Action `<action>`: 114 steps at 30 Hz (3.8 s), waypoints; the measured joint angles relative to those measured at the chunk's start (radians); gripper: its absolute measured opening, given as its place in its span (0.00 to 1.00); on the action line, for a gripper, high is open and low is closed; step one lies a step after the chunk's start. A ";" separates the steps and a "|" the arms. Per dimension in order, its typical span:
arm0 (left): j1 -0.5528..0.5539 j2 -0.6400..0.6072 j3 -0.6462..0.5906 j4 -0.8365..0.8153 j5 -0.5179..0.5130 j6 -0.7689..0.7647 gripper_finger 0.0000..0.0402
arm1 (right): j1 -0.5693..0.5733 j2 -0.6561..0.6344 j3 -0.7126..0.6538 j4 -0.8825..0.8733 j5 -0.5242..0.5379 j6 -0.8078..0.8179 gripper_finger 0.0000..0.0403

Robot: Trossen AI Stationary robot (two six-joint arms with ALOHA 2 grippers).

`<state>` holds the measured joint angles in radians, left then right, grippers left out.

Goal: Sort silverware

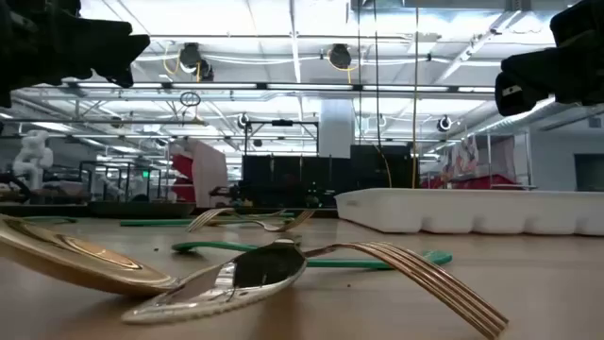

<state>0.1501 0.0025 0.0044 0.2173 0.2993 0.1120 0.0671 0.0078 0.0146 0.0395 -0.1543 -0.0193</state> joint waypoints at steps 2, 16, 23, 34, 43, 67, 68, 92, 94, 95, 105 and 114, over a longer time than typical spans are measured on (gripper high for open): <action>0.000 0.000 0.000 0.000 0.000 0.000 0.43 | 0.000 0.000 0.000 0.000 0.000 0.000 0.06; 0.000 0.000 0.000 0.000 0.000 0.000 0.43 | 0.000 0.000 0.000 0.000 0.000 0.000 0.06; 0.000 0.000 0.000 0.000 0.000 0.000 0.43 | 0.000 0.000 0.000 0.000 0.000 0.000 0.06; 0.000 0.000 0.000 0.000 0.000 0.000 0.43 | 0.000 0.000 0.000 0.000 0.000 0.000 0.06; 0.000 0.000 0.000 0.000 0.000 0.000 0.43 | 0.000 0.000 0.000 0.000 0.000 0.000 0.06; 0.012 0.000 0.000 -0.078 0.067 0.235 0.43 | 0.000 0.000 -0.001 0.039 0.026 0.335 0.06; 0.012 0.000 0.000 -0.078 0.066 0.235 0.43 | 0.000 0.000 -0.001 0.053 0.027 0.344 0.06; 0.012 0.001 0.000 0.575 0.170 -0.154 0.43 | 0.000 0.000 -0.001 0.432 0.263 0.471 0.06; 0.012 0.001 0.001 0.600 0.158 -0.161 0.43 | 0.000 0.000 -0.001 0.446 0.290 0.476 0.06; 0.012 0.001 0.002 0.600 0.142 -0.185 0.43 | 0.000 0.000 -0.001 0.451 0.299 0.477 0.06; 0.012 0.002 0.074 0.610 -0.267 -0.343 0.43 | 0.000 0.000 -0.001 0.489 0.312 0.479 0.06; 0.012 0.002 0.076 0.606 -0.426 -0.630 0.43 | 0.000 0.000 0.000 0.496 0.312 0.503 0.06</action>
<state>0.1623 0.0044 0.0803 0.8235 -0.1270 -0.5183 0.0673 0.0078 0.0143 0.5358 0.1579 0.4835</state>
